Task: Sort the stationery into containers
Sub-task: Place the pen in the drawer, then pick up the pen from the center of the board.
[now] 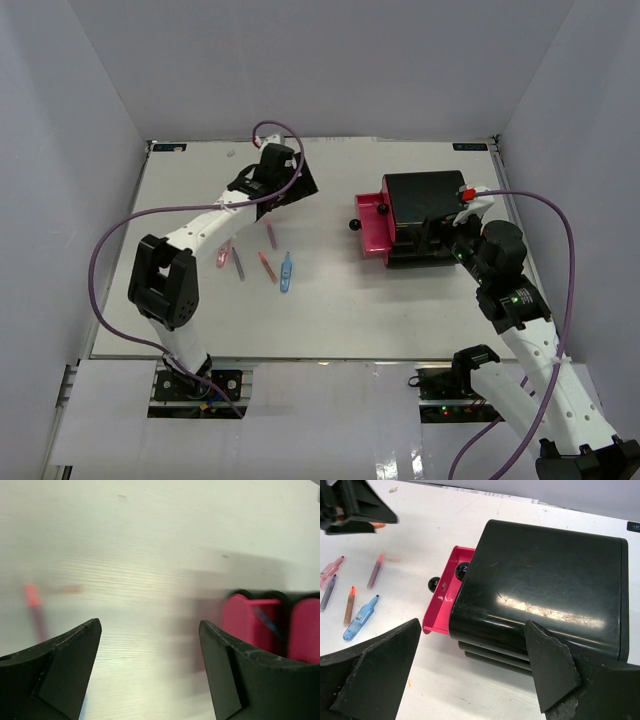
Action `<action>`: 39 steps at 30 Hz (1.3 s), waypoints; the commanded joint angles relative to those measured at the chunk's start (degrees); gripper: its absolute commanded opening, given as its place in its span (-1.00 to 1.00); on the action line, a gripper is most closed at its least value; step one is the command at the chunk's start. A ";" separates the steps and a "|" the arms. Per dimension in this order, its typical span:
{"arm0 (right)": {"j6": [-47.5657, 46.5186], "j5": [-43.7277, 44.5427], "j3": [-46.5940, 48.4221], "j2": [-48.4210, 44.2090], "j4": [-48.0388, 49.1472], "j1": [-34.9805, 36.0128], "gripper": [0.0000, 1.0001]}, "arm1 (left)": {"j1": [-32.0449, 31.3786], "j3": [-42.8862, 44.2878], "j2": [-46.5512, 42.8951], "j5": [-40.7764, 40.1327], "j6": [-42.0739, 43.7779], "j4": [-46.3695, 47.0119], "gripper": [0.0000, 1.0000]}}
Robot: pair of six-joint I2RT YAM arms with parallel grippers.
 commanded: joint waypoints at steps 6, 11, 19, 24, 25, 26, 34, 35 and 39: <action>0.06 -0.66 -0.42 -0.24 0.59 0.59 0.80 | 7.97 -9.73 -5.27 -10.18 6.63 -8.71 0.75; 0.06 -0.57 -0.43 -0.07 0.59 0.77 0.81 | 8.24 -10.18 -1.50 -9.83 6.63 -9.33 0.61; -0.03 -0.14 -0.78 -0.25 0.59 0.85 0.80 | 8.24 -8.95 5.53 -8.69 5.93 -9.06 0.46; 0.06 -0.05 -1.13 -0.33 0.59 0.94 0.80 | 8.24 -7.28 9.32 -8.95 5.93 -8.80 0.35; -0.03 0.13 -1.22 -0.42 0.59 1.03 0.80 | 8.24 -6.84 10.28 -9.04 5.93 -8.80 0.32; 0.06 0.22 -1.30 -0.51 0.59 0.94 0.80 | 8.33 -6.67 10.64 -9.12 5.93 -8.71 0.29; -0.21 0.57 -1.39 -0.60 0.77 1.03 0.81 | 8.24 -7.45 11.34 -10.18 6.01 -8.53 -0.15; -0.21 0.48 -1.48 -0.60 0.77 1.12 0.80 | 8.33 -7.72 11.17 -10.27 6.10 -8.53 -0.26; -0.12 0.22 -1.48 -0.51 0.86 1.12 0.81 | 8.33 -7.63 10.03 -10.44 6.71 -8.27 -0.53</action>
